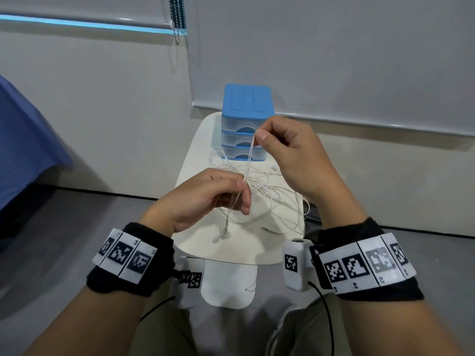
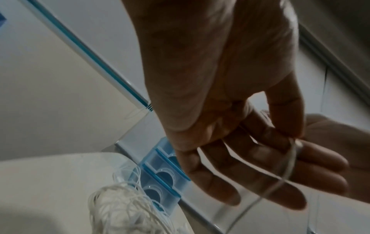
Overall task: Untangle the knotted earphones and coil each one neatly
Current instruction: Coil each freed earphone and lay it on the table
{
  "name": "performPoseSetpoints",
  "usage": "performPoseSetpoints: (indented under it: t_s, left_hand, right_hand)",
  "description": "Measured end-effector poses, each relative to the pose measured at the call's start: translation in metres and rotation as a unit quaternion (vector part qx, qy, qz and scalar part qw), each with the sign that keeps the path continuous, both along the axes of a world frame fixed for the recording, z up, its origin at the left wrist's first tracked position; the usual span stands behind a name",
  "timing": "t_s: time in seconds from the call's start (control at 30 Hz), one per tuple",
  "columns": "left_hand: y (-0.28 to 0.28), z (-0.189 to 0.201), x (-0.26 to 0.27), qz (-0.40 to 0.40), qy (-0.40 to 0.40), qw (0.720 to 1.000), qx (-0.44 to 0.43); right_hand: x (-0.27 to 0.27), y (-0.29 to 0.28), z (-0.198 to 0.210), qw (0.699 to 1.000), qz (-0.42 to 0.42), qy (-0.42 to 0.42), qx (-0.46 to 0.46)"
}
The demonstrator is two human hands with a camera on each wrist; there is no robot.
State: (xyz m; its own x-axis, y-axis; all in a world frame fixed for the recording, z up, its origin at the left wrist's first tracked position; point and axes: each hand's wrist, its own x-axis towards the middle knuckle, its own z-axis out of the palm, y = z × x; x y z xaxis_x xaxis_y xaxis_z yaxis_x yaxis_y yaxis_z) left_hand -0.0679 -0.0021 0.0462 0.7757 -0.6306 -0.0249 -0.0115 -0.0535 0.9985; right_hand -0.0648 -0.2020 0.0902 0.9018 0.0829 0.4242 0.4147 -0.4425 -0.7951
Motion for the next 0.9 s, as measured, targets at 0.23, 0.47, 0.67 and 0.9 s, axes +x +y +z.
performPoseSetpoints:
  t_s: [0.23,0.47,0.67,0.9]
  left_hand:
    - [-0.005,0.014,0.002,-0.002,-0.032,0.999,-0.031]
    - [-0.013,0.016,0.002,-0.034,-0.054,0.995,-0.075]
    - [-0.019,0.016,-0.001,-0.053,-0.027,0.998,-0.037]
    - [-0.026,0.024,0.006,0.027,0.015,0.989,-0.145]
  right_hand:
    - [-0.005,-0.007,0.019,0.998,-0.002,-0.041,0.037]
    - [-0.001,-0.015,0.017,0.992,-0.094,-0.076,0.046]
    - [-0.002,-0.019,0.008,0.991,-0.110,-0.041,0.064]
    - [0.004,-0.011,-0.001,0.991,-0.120,-0.016,0.053]
